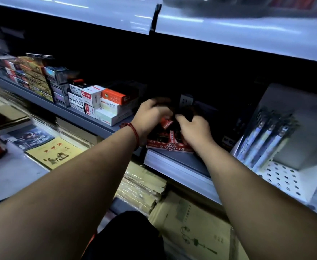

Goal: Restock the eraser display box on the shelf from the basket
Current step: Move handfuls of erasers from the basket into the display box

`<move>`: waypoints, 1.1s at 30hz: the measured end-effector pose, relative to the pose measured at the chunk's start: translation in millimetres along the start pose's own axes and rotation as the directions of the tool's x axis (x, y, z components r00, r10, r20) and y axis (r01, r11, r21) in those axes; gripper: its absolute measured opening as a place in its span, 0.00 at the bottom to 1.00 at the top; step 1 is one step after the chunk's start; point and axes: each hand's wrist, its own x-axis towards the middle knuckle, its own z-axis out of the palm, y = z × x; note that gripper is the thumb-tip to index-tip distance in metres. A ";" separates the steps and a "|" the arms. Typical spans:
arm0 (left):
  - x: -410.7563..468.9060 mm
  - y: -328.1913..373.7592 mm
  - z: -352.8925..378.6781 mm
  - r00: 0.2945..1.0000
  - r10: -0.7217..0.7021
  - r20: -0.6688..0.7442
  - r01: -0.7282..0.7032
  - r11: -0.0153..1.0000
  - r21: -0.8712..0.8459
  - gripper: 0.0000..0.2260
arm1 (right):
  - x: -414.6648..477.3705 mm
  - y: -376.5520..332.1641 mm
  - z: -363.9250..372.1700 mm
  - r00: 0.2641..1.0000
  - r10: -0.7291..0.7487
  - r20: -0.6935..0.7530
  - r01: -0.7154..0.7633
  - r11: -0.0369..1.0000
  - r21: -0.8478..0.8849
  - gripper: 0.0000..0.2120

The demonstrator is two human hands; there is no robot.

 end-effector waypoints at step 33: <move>-93.4 40.0 -103.9 0.995 0.075 -0.067 -0.009 0.732 0.681 0.13 | -66.7 -62.7 17.0 0.865 -0.446 0.228 0.497 0.824 -0.272 0.21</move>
